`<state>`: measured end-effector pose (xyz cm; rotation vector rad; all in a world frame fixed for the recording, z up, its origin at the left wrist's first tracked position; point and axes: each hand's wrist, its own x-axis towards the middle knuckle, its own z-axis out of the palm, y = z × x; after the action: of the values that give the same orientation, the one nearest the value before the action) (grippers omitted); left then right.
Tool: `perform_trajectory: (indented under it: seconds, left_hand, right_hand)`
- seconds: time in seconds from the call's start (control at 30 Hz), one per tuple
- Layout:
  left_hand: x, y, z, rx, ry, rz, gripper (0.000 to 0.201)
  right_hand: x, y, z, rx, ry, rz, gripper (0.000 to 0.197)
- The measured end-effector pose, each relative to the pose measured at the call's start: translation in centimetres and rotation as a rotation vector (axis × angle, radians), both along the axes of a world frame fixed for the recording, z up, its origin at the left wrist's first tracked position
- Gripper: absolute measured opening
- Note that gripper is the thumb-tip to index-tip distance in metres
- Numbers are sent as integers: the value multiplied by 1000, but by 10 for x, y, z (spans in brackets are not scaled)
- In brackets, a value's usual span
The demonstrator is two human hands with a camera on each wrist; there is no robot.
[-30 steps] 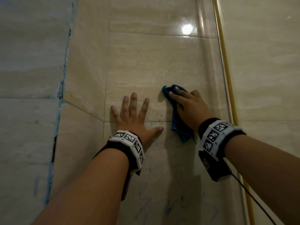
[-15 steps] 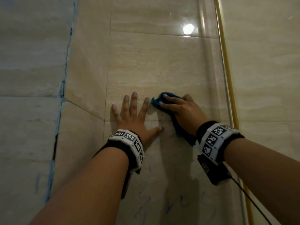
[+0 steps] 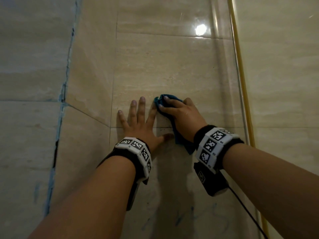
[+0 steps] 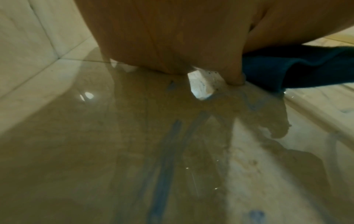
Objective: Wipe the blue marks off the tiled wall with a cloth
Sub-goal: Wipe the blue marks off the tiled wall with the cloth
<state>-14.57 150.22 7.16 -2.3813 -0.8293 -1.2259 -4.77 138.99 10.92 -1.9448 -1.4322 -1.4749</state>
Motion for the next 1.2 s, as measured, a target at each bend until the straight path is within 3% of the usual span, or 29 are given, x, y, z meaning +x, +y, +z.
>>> perform_trajectory:
  seconds: [0.4, 0.5, 0.7, 0.87, 1.03, 1.2]
  left_hand:
    - [-2, -1, 2, -23, 9, 9, 102]
    - [-3, -4, 3, -34, 33, 42, 104]
    - [-7, -13, -7, 36, 13, 28, 100]
    - [-15, -7, -34, -5, 29, -51, 99]
    - [-14, 0, -43, -59, 130, -2, 116]
    - [-14, -2, -43, -71, 145, -1, 121]
  right_hand:
    - [13, -12, -25, -51, -110, 113, 44]
    - [21, -15, -33, -32, -163, 139, 51]
    - [20, -27, -43, -44, -97, 148, 39]
    - [24, -34, -51, -80, -71, 98, 46]
    - [15, -38, -48, -129, 19, 4, 46]
    - [16, -38, -50, -66, 73, 51, 43]
